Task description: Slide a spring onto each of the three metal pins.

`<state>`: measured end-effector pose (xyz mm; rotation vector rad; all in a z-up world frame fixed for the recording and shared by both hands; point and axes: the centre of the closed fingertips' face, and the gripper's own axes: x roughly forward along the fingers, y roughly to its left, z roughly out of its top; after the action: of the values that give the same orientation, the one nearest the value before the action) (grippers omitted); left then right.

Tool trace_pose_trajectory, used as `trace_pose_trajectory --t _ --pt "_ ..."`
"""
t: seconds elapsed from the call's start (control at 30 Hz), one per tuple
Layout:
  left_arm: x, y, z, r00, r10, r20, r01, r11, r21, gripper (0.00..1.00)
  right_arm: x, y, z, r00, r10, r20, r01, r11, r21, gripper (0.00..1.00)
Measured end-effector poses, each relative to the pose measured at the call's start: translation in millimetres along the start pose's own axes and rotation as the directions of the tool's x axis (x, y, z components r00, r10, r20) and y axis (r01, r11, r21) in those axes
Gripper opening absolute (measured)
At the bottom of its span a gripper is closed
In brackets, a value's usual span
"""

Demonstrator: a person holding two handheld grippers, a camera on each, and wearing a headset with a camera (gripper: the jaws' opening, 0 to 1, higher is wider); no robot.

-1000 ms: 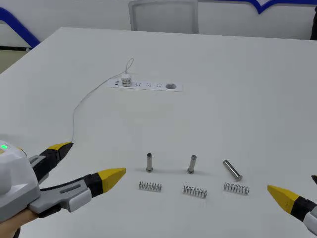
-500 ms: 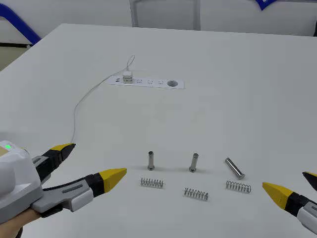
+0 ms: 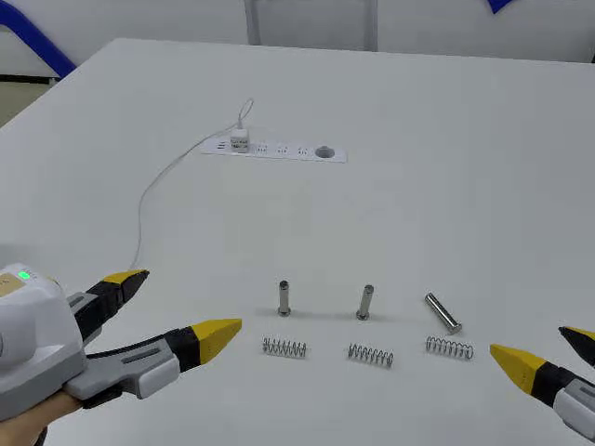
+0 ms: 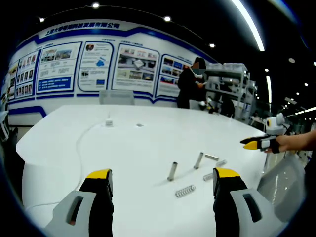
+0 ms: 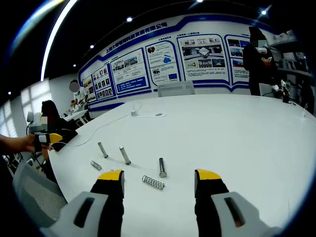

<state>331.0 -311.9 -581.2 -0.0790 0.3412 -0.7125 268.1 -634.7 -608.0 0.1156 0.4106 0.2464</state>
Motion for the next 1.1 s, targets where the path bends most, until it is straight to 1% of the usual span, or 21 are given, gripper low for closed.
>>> trace_pose_trajectory --t 0.1,0.17,0.2,0.3,0.5,0.6,0.7,0.77,0.87,0.93,1.1 --pt "1.9 -2.7 0.0 0.9999 -0.010 -0.001 0.010 1.000 0.002 0.85 4.8 0.5 -0.1 0.9999 0.008 -0.014 -0.008 1.000 -0.009 0.58" --pt "3.4 -4.3 -0.3 0.9999 -0.014 -0.006 0.014 1.000 0.005 0.85 8.0 2.5 1.3 0.9994 0.024 -0.025 -0.025 0.999 -0.033 0.57" --pt "3.7 -5.0 -0.3 0.9998 -0.016 -0.007 0.017 1.000 0.006 0.85 8.9 1.9 2.4 0.9994 0.024 -0.027 -0.025 0.999 -0.038 0.57" --pt "5.0 -6.7 1.3 0.9997 -0.025 0.001 0.025 1.000 0.002 0.85 11.9 1.9 4.7 0.9989 0.035 -0.032 -0.036 0.999 -0.030 0.57" --pt "8.4 -8.8 0.8 0.9994 -0.034 -0.002 0.034 0.999 0.005 0.85 20.6 5.0 3.6 0.9966 0.051 -0.064 -0.055 0.997 -0.057 0.57" --pt "9.7 -10.3 0.6 0.9992 -0.040 -0.004 0.040 0.999 0.008 0.85 26.5 7.6 7.6 0.9963 0.061 -0.061 -0.065 0.996 -0.067 0.56" --pt "10.2 -11.2 0.9 0.9989 -0.046 -0.003 0.046 0.999 0.012 0.85 33.8 9.9 8.8 0.9944 0.078 -0.071 -0.084 0.993 -0.078 0.56" --pt "10.2 -11.1 0.9 0.9988 -0.048 -0.002 0.049 0.999 0.011 0.85 38.6 12.8 8.6 0.9925 0.089 -0.084 -0.097 0.990 -0.098 0.56" --pt "10.2 -8.6 0.9 0.9988 -0.048 -0.002 0.048 0.999 0.005 0.85 45.1 13.6 8.0 0.9906 0.089 -0.103 -0.101 0.989 -0.112 0.55" --pt "10.0 -5.9 5.1 0.9989 -0.042 0.020 0.042 0.999 -0.015 0.85 51.0 14.6 7.7 0.9884 0.094 -0.119 -0.109 0.986 -0.123 0.53" --pt "10.3 -4.7 8.5 0.9988 -0.040 0.028 0.040 0.999 -0.019 0.85 60.3 18.8 11.5 0.9863 0.097 -0.134 -0.117 0.982 -0.149 0.52"
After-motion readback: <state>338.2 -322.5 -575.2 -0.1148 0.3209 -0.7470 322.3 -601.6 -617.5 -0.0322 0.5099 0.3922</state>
